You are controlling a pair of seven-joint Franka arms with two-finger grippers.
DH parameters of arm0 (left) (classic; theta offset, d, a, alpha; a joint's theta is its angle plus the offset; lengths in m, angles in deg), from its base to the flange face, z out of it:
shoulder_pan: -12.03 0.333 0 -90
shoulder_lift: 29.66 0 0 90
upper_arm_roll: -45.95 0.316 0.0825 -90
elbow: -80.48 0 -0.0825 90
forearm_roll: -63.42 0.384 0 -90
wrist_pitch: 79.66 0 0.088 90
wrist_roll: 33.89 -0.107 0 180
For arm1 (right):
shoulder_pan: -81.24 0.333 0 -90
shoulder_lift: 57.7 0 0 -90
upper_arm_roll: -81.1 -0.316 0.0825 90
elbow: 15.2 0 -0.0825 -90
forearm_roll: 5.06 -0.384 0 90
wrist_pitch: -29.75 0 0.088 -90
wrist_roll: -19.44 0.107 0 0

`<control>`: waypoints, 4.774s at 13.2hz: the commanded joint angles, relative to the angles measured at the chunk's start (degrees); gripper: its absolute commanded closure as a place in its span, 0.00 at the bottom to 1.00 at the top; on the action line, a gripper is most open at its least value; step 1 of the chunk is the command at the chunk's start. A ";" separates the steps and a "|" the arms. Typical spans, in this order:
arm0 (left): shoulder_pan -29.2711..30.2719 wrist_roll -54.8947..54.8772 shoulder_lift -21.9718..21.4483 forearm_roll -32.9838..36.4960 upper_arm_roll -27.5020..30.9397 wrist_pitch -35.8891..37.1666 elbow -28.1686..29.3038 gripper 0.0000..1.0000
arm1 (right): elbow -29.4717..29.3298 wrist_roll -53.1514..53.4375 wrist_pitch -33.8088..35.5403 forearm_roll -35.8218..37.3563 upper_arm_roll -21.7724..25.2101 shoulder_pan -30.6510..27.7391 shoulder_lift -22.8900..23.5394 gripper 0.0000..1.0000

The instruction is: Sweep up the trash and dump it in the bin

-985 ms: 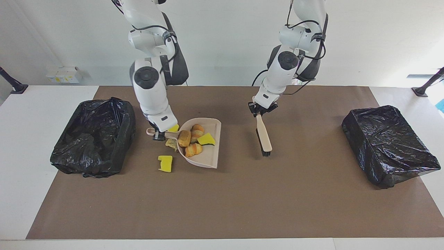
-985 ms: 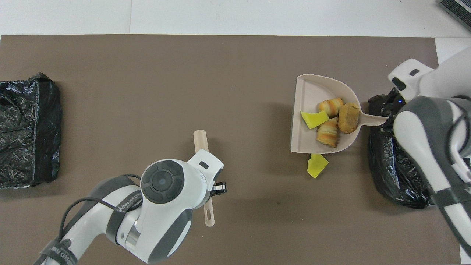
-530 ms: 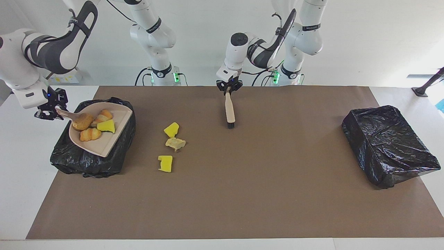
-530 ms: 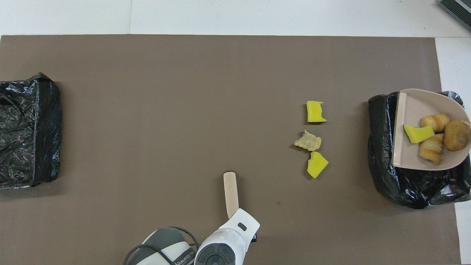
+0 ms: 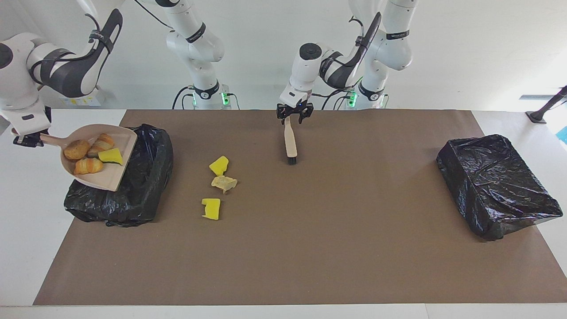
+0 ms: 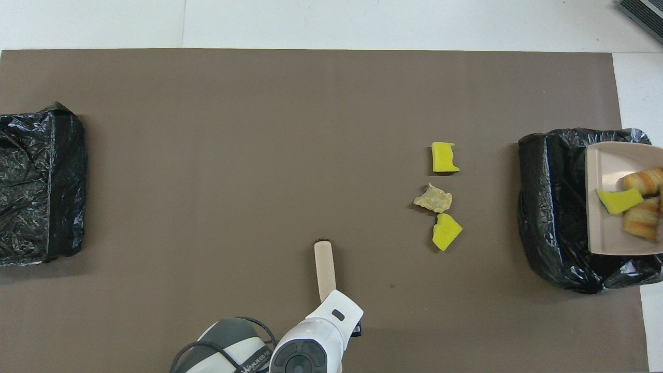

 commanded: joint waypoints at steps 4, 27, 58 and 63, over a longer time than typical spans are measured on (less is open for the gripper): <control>14.74 -11.51 0.78 1.19 -0.11 9.73 -10.10 0.00 | 2.04 0.42 -4.71 8.37 0.03 0.51 -0.53 1.00; 49.75 -61.64 4.83 8.66 1.38 50.16 -46.14 0.00 | 9.07 -2.99 -5.42 14.10 -0.06 0.60 -8.26 1.00; 50.71 -60.50 2.98 11.21 1.20 43.84 -43.69 0.00 | 3.73 100.74 8.49 -25.43 -3.04 38.72 -2.94 1.00; 50.71 -60.50 2.80 11.29 1.20 43.84 -43.25 0.00 | -10.35 121.35 3.48 -32.89 -3.39 46.82 13.69 1.00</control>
